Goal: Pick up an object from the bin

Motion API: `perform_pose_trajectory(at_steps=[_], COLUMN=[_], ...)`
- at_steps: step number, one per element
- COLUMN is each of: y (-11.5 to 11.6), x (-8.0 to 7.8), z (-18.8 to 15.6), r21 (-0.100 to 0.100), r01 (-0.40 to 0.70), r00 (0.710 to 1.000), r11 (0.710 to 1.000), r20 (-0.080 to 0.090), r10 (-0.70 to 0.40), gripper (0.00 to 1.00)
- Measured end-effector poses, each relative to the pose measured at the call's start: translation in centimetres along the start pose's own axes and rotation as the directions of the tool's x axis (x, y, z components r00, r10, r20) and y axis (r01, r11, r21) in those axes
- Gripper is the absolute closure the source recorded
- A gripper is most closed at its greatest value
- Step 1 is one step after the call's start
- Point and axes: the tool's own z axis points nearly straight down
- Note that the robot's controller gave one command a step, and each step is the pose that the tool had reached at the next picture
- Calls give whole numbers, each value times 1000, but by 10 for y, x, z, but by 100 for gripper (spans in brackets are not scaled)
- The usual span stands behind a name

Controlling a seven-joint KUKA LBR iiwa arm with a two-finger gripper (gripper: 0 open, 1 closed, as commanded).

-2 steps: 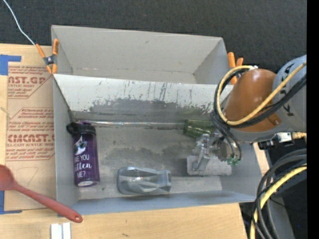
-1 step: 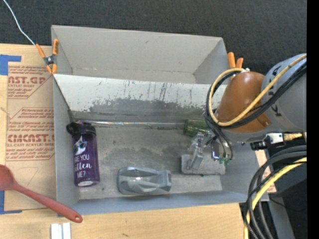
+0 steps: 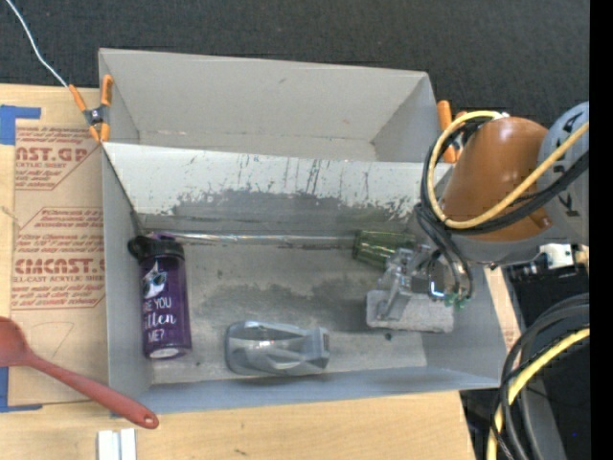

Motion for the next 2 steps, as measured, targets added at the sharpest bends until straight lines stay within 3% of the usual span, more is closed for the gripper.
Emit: perform_pose_trajectory(at_steps=[1,2], y=[1,-5], x=[-7,14], z=[4,-33], r21=[0,0], r01=[-5,10], r00=[1000,1000], r11=[1000,1000], r20=[14,0], r10=[5,-10], gripper=[100,100])
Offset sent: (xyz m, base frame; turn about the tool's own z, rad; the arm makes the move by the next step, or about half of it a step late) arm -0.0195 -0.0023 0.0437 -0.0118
